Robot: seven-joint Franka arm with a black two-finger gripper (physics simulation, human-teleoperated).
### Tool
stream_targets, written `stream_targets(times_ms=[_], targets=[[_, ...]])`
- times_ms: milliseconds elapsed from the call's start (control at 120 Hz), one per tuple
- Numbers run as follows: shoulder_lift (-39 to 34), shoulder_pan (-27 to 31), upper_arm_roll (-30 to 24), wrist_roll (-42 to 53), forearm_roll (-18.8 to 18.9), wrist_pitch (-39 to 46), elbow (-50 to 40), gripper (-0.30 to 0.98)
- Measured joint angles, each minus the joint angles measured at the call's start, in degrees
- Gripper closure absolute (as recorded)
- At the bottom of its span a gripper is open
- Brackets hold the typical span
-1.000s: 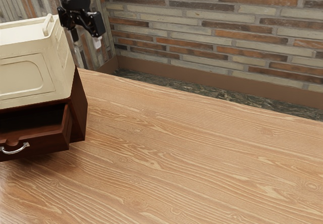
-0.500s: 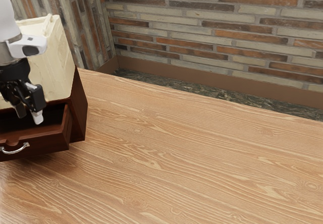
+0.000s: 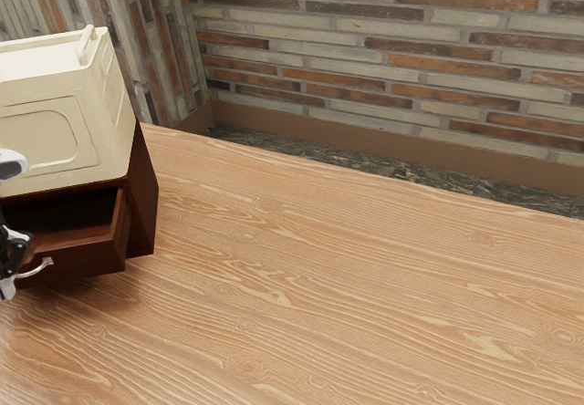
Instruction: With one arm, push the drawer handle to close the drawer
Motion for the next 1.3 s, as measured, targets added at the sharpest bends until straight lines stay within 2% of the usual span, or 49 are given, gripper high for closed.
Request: stream_targets(times_ms=[125,217,458,583,842,1300], targets=[[0.2,-2.6,7.1,-5.8,8.2,3.5,-2.5,0.77],[0.9,-6.6,13.1,-9.3,14.6,6.8,-3.0,0.78],[2.1,-12.6,24.9,-15.5,25.3,15.2,-3.1,0.78],[2.3,-14.5,29.0,-17.5,29.8,17.9,-2.9,0.78],[3.1,-15.9,32.7,-20.0,33.7,20.4,-2.3,0.79],[5.6,-18.6,34.0,-19.8,38.4,23.0,1.2,0.79]])
